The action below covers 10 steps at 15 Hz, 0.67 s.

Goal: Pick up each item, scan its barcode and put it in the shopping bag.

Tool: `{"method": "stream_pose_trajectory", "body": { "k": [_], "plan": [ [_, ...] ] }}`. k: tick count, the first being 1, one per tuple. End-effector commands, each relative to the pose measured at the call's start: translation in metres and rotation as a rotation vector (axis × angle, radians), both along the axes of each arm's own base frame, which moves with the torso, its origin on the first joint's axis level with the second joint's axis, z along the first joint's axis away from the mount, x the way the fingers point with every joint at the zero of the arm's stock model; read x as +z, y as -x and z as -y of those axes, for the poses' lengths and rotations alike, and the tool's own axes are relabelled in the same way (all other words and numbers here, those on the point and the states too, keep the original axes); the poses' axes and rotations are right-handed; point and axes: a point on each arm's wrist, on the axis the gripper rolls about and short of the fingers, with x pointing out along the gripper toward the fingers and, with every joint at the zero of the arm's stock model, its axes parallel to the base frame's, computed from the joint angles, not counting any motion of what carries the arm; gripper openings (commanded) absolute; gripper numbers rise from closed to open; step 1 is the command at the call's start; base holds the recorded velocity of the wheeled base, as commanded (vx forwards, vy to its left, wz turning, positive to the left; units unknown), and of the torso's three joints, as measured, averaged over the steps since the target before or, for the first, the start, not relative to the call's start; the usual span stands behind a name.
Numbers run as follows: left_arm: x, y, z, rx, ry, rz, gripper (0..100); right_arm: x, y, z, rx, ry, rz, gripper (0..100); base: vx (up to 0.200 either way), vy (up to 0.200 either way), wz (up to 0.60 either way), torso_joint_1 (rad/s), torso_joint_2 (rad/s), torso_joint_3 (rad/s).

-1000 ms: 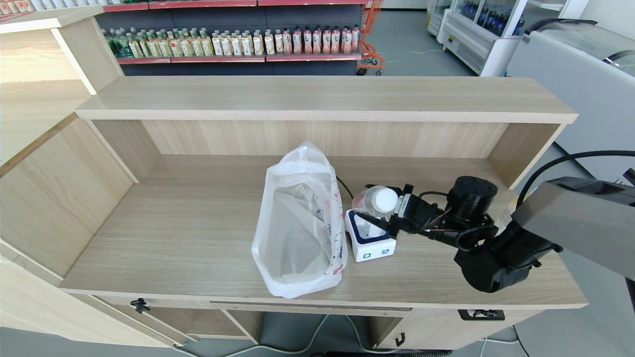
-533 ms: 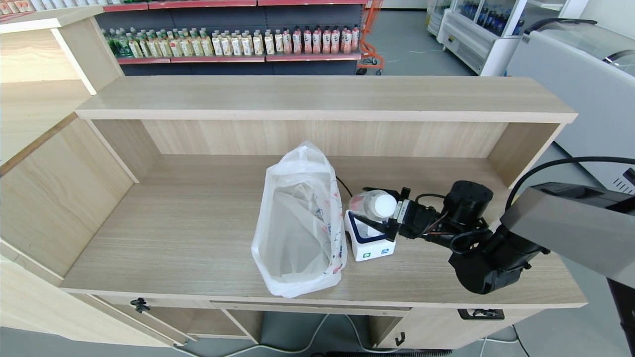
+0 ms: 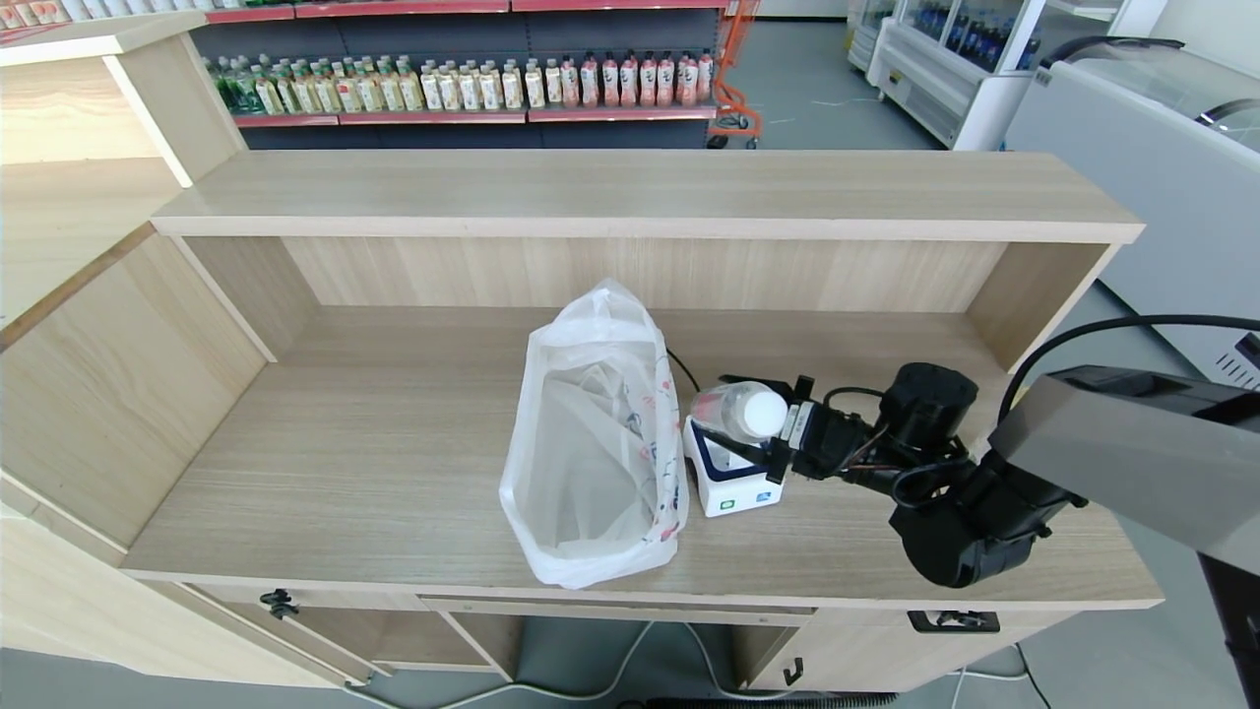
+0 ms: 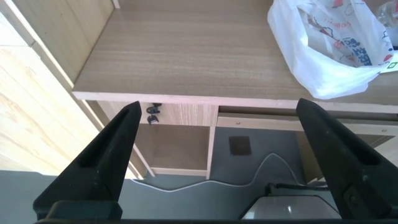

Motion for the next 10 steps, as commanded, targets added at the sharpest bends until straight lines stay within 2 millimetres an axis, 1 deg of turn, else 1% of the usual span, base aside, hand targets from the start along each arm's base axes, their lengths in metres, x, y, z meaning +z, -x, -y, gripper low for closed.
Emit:
{"method": "stream_pose_trajectory", "body": {
  "k": [1,10],
  "plan": [
    [0.0000,0.0000,0.0000,0.000,0.000,0.000,100,-0.0017,-0.0004,0.0002,0.002,0.001,0.000,0,0.000,0.000,0.00,0.000,0.00,0.000],
    [0.0005,0.0000,0.0000,0.000,0.000,0.000,100,-0.0024,-0.0023,0.0023,-0.004,-0.007,0.021,0,0.000,0.000,0.00,0.000,0.00,0.000]
  ]
}}
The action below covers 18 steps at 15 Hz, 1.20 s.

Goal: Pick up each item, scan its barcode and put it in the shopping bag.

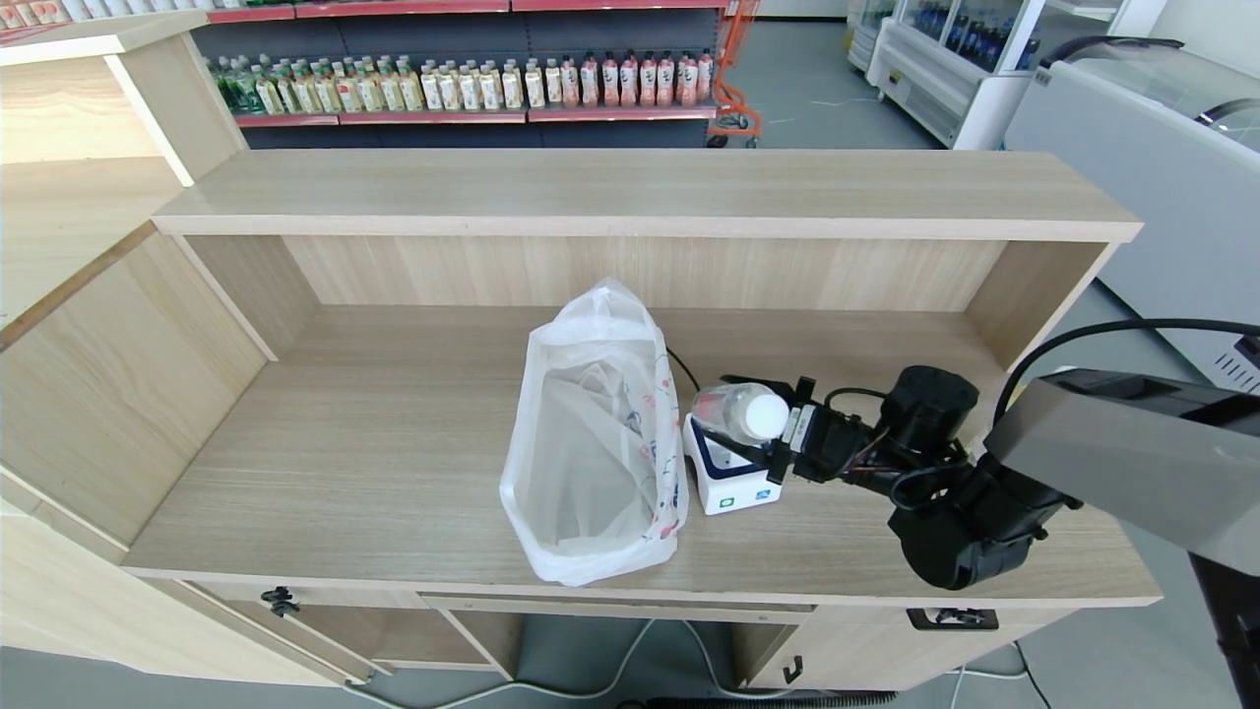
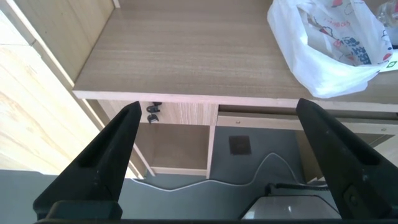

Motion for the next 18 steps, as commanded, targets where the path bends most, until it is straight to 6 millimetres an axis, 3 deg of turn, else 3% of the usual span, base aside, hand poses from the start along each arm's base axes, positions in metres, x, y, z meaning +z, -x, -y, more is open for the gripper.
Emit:
{"method": "stream_pose_trajectory", "body": {
  "k": [1,5,8,10,12,14,18],
  "plan": [
    [0.000,0.000,0.000,0.000,0.000,0.000,100,0.001,-0.001,0.001,-0.003,-0.002,0.005,0,0.000,0.000,0.00,0.000,0.00,0.000],
    [0.000,0.000,0.000,0.000,0.000,0.000,100,0.024,0.004,0.004,-0.002,-0.042,0.012,0,0.000,0.000,0.00,0.000,0.00,0.000],
    [0.000,0.000,0.000,0.000,0.000,0.000,100,0.078,0.020,0.011,-0.056,-0.177,-0.003,0,0.000,0.000,0.00,0.000,0.00,0.000],
    [0.000,0.000,0.000,0.000,0.000,-0.001,100,0.118,0.040,0.022,-0.206,-0.382,-0.082,0,0.000,0.000,0.00,0.000,0.00,0.000],
    [0.000,0.000,0.000,0.000,0.000,0.000,100,0.138,0.060,0.032,-0.406,-0.525,-0.237,0,0.000,0.000,0.00,0.000,0.00,0.000],
    [0.000,0.000,0.000,0.000,0.000,0.000,100,0.143,0.066,0.032,-0.544,-0.636,-0.410,0,0.000,0.000,0.00,0.000,0.00,0.000],
    [0.000,0.000,0.000,0.000,0.000,0.000,100,0.141,0.063,0.016,-0.558,-0.690,-0.540,0,0.000,0.000,0.00,0.000,0.00,0.000]
  ]
}}
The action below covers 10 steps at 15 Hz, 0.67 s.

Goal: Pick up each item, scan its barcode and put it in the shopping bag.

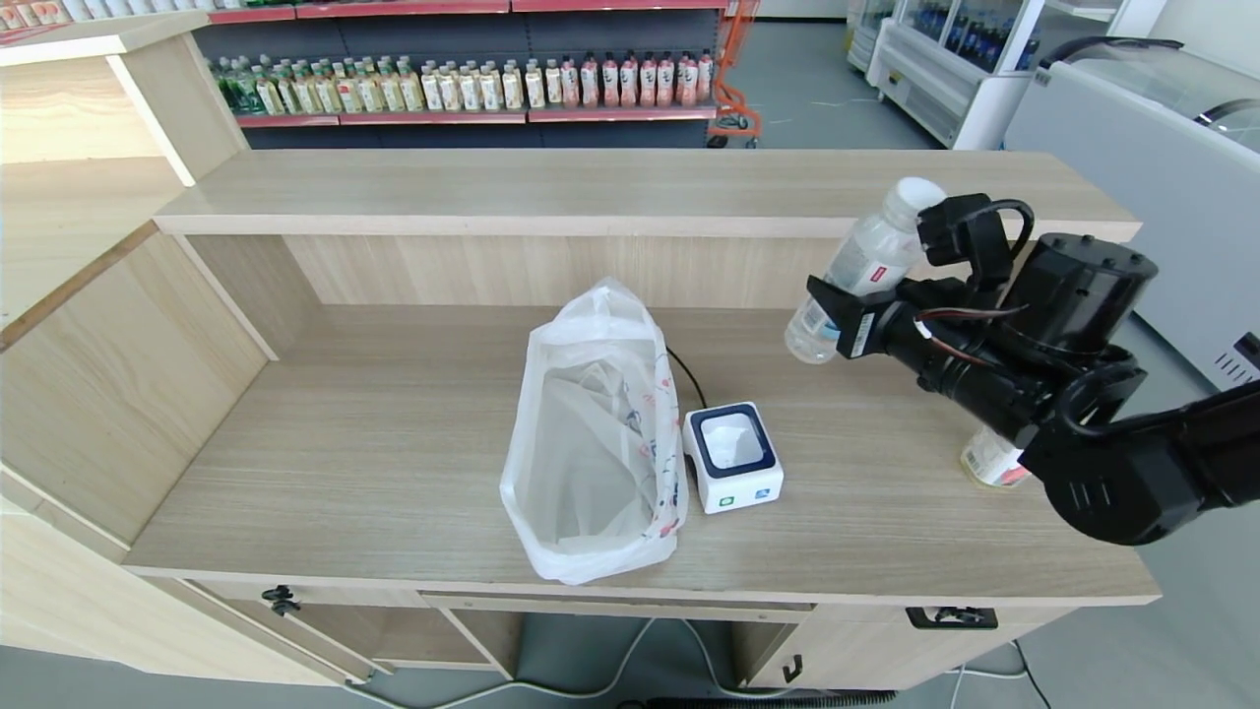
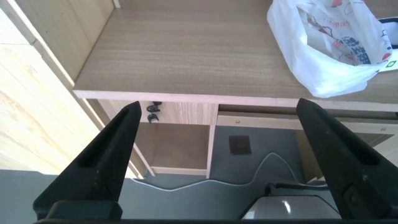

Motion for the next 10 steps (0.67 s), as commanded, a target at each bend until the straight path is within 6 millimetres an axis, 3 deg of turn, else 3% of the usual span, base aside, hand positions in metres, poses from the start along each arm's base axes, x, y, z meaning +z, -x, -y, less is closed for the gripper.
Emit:
{"method": "stream_pose_trajectory", "body": {
  "k": [1,10],
  "plan": [
    [0.000,0.000,0.000,0.000,0.000,0.000,100,0.012,0.004,-0.015,0.049,-0.041,-0.007,0,0.000,0.000,0.00,0.000,0.00,0.000],
    [0.000,0.000,0.000,0.000,0.000,-0.001,100,0.006,-0.011,-0.080,0.193,-0.062,-0.122,0,0.000,0.000,0.00,0.000,0.00,0.000]
  ]
}}
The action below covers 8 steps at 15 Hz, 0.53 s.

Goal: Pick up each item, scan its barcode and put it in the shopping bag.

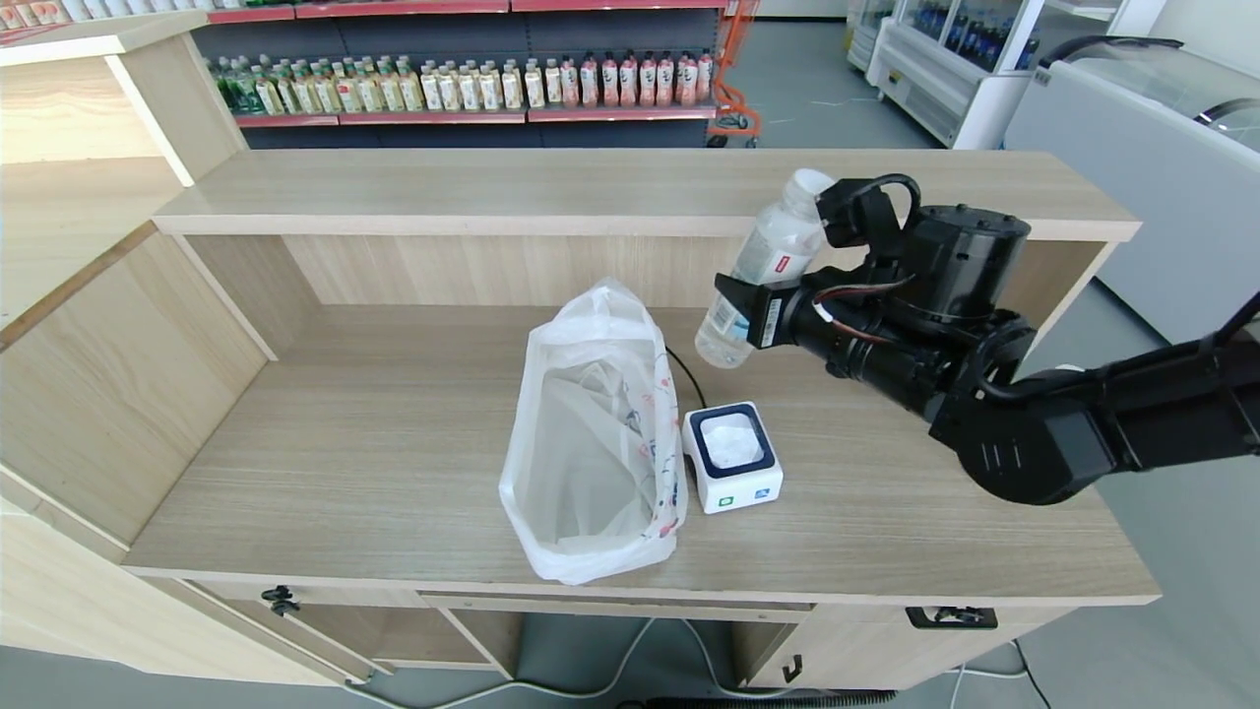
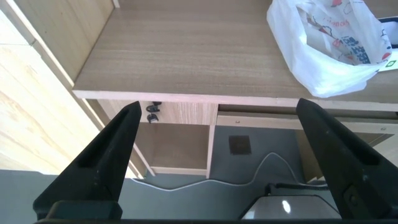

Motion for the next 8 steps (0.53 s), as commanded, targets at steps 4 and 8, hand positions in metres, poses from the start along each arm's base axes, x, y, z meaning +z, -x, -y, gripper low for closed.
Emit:
{"method": "stream_pose_trajectory", "body": {
  "k": [4,8],
  "plan": [
    [0.000,0.000,0.000,0.000,0.000,-0.001,100,-0.023,-0.014,-0.021,0.038,-0.028,-0.082,0,0.000,0.000,0.00,0.000,0.00,0.000],
    [0.000,0.000,0.000,0.000,0.000,-0.001,100,-0.040,-0.024,-0.027,0.042,-0.045,-0.140,0,0.000,0.000,0.00,0.000,0.00,0.000]
  ]
}}
